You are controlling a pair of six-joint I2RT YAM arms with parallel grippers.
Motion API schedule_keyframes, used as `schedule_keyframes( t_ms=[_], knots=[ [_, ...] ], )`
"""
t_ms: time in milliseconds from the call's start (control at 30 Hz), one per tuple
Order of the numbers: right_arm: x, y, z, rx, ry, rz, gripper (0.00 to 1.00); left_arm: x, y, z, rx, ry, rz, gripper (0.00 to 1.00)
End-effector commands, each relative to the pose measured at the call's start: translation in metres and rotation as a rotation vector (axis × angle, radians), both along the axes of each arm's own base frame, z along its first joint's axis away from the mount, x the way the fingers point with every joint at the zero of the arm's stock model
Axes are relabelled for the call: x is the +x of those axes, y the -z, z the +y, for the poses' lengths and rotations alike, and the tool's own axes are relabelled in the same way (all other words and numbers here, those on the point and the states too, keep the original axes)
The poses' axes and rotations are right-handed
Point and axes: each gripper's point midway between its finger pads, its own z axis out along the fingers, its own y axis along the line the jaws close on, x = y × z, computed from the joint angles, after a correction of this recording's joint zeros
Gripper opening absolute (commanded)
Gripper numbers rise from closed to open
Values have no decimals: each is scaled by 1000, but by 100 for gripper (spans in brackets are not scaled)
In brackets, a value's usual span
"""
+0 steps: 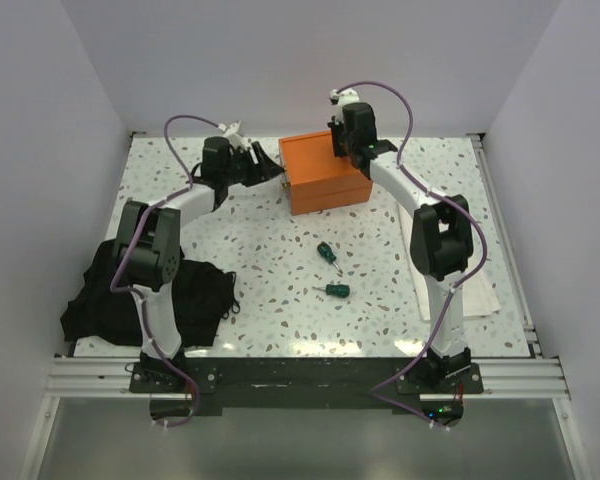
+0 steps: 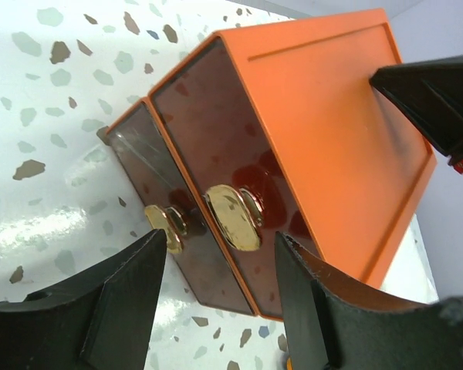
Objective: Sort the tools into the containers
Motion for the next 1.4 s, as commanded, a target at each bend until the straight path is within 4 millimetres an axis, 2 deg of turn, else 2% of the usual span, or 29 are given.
schedule_keyframes(
  t_ms=[0, 200, 233, 300, 333, 400, 433, 467, 500, 533, 567, 600, 633, 667, 700, 733, 767, 867, 900, 967, 1000, 1033, 1100, 1133, 1167, 1200, 1267, 1367],
  knots=[
    [-36, 81, -13, -107, -9, 240, 0, 20, -4, 3, 36, -56, -43, 63],
    [-37, 82, -15, -134, -22, 236, 0, 23, 3, -5, 43, -52, -38, 63],
    [-38, 83, -14, -136, -22, 235, 0, 23, 10, 0, 69, -83, -2, 63],
    [-38, 84, -17, -142, -19, 238, 0, 27, 10, 7, 114, -135, 22, 62],
    [-38, 84, -17, -145, -18, 239, 0, 25, 17, 24, 185, -208, 66, 61],
    [-39, 84, -17, -151, -21, 237, 0, 24, 13, 44, 253, -274, 71, 61],
    [-39, 84, -19, -155, -20, 238, 0, 15, 12, 61, 313, -311, 99, 61],
    [-39, 85, -19, -157, -20, 237, 0, 14, 8, 77, 321, -343, 104, 62],
    [-40, 84, -20, -162, -21, 238, 0, 6, 16, 89, 332, -355, 131, 62],
    [-41, 84, -21, -166, -21, 238, 0, -1, 3, 98, 312, -367, 127, 61],
    [-41, 85, -21, -169, -20, 237, 0, -3, 3, 119, 305, -404, 141, 61],
    [-41, 84, -21, -170, -23, 236, 0, -12, 10, 129, 305, -415, 164, 61],
    [-42, 86, -22, -174, -21, 241, 0, -16, 1, 135, 293, -412, 149, 61],
    [-43, 87, -23, -176, -22, 243, 0, -18, 0, 152, 293, -444, 153, 61],
    [-43, 88, -23, -177, -24, 245, 0, -23, 3, 158, 290, -454, 159, 61],
    [-44, 89, -23, -178, -25, 248, 0, -26, -5, 162, 280, -459, 140, 61],
    [-45, 90, -23, -178, -24, 251, 0, -29, -2, 168, 273, -464, 143, 61],
    [-46, 92, -22, -175, -29, 258, 0, -29, -15, 157, 218, -410, 71, 61],
    [-46, 93, -22, -174, -31, 259, 0, -26, -31, 142, 150, -346, 7, 62],
    [-46, 92, -22, -178, -32, 256, 0, -27, -44, 126, 79, -277, -42, 61],
    [-46, 91, -21, -180, -35, 254, 0, -27, -60, 112, 16, -211, -94, 61],
    [-46, 90, -22, -184, -34, 251, 0, -28, -66, 107, -5, -190, -110, 61],
    [-45, 87, -24, -194, -31, 242, 0, -26, -88, 105, -32, -189, -150, 59],
    [-44, 85, -25, -194, -31, 236, 0, -24, -100, 111, -21, -216, -169, 58],
    [-44, 82, -24, -199, -36, 229, 0, -20, -117, 118, -1, -261, -204, 58],
    [-43, 79, -25, -200, -34, 222, 0, -20, -144, 120, 16, -273, -304, 59],
    [-43, 78, -27, -208, -33, 216, 0, -19, -174, 110, 29, -239, -389, 61],
    [-42, 80, -26, -212, -38, 219, 0, -30, -176, 74, 60, -22, -437, 64]
  ],
)
